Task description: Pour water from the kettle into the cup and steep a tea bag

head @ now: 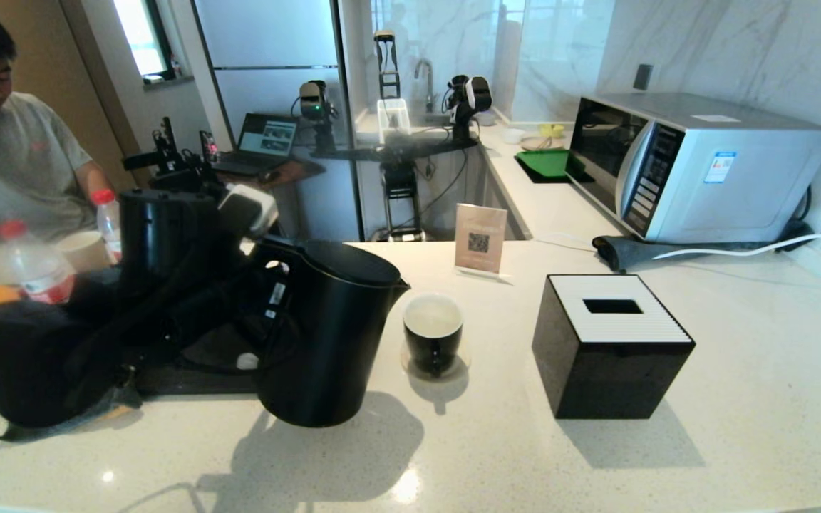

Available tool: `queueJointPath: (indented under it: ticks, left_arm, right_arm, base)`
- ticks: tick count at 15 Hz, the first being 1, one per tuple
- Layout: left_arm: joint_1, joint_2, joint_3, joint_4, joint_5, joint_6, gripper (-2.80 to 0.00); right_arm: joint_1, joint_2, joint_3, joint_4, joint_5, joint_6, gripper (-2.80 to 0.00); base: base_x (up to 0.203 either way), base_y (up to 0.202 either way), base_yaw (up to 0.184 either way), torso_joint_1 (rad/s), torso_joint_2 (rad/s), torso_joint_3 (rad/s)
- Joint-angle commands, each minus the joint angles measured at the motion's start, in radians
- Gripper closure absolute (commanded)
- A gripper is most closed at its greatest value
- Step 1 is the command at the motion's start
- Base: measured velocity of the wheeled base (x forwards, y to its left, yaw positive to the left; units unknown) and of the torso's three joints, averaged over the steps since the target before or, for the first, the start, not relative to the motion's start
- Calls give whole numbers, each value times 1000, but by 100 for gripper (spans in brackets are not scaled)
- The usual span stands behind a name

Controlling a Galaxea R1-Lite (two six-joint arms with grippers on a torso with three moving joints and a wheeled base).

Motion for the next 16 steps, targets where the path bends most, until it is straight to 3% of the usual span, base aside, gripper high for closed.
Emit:
queueJointPath:
  ticks: [1, 16]
  left_arm:
    - [0, 4, -14, 23, 3, 3, 0]
    - [-3, 61, -88, 37, 3, 118, 0]
  right_arm:
    - [0, 1, 0, 0, 1, -1, 0]
    - [0, 1, 0, 0, 0, -1, 0]
  base:
    - [0, 0, 0, 0, 0, 0]
    - [0, 0, 0, 0, 0, 0]
